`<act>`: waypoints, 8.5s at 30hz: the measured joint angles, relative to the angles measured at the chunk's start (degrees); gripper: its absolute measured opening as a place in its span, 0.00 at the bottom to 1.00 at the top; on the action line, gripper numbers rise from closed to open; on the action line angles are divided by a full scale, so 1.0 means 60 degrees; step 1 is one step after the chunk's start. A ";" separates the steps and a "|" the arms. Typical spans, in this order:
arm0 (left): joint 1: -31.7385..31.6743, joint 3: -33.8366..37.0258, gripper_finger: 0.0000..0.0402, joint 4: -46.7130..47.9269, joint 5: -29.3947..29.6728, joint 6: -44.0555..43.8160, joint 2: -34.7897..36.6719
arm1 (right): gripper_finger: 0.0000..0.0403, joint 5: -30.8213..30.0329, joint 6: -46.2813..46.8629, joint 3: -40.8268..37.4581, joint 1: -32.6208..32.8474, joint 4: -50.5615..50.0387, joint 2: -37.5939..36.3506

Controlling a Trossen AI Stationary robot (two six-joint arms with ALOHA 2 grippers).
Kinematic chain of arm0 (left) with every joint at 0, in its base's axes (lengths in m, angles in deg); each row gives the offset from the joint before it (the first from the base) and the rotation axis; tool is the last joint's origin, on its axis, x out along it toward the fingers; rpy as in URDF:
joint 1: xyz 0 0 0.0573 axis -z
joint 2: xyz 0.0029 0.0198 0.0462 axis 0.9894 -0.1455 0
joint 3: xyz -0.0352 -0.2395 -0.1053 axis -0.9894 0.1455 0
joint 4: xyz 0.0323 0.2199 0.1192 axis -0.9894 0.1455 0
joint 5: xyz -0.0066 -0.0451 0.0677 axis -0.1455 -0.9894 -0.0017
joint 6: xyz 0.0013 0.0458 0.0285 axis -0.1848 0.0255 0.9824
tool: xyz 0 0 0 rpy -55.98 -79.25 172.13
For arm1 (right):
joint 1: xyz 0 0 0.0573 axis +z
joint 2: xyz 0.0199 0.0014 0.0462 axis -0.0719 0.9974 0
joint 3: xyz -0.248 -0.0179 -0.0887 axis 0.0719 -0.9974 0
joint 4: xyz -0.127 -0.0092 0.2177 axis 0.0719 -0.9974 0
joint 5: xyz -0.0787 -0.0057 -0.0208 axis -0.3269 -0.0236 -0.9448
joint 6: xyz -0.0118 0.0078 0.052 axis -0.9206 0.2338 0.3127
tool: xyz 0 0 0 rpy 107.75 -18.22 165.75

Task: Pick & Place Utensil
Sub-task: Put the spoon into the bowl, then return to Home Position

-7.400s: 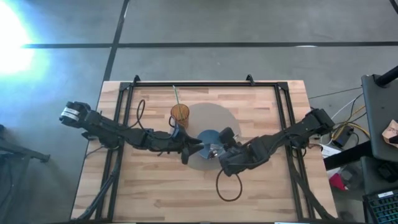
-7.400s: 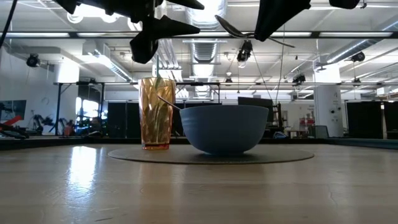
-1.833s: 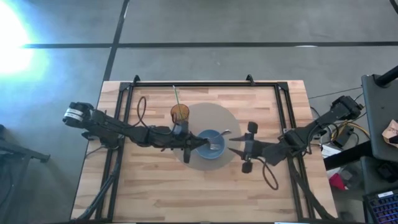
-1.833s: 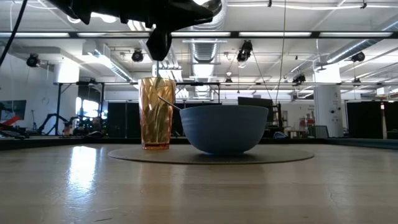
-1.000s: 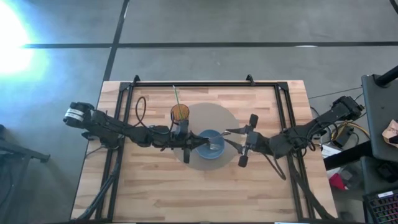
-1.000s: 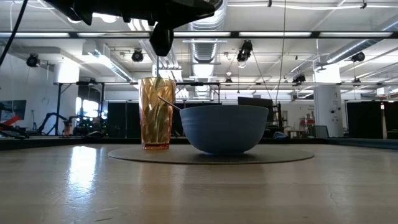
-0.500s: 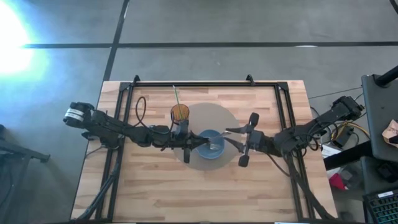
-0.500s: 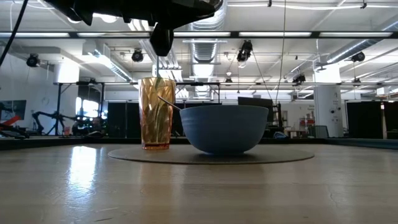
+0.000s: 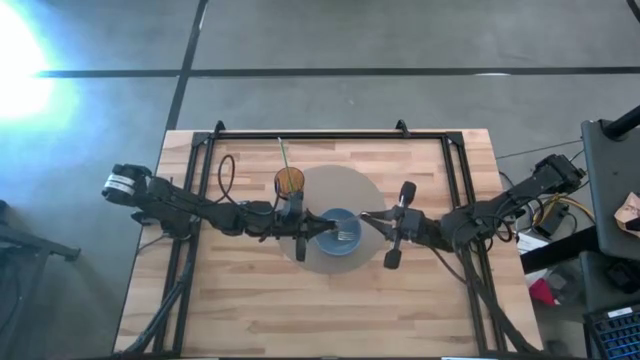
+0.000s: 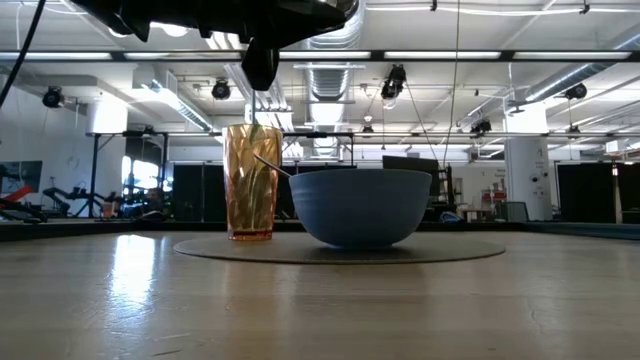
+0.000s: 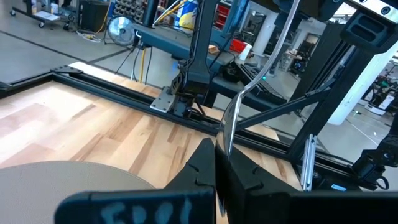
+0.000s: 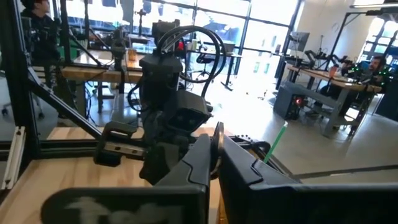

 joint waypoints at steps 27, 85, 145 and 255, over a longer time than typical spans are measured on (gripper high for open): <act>-0.0007 0.0007 0.28 -0.0026 0.0110 0.0420 -0.0007 | 0.02 -0.0123 0.0059 -0.0007 0.0000 -0.0941 -0.0175; -0.0149 -0.0084 0.42 0.0614 -0.0018 0.1513 0.0433 | 0.02 0.6594 0.4627 -0.1257 -0.5606 -0.5422 -0.3003; -0.0153 -0.0087 0.42 0.0652 0.0008 0.1510 0.0433 | 0.02 0.8929 0.7385 -0.5260 -0.6371 0.2987 0.1388; -0.0160 -0.0109 0.42 0.0864 -0.0455 0.1462 0.0698 | 0.41 0.9356 0.7250 -0.5278 -0.7009 0.0750 -0.0005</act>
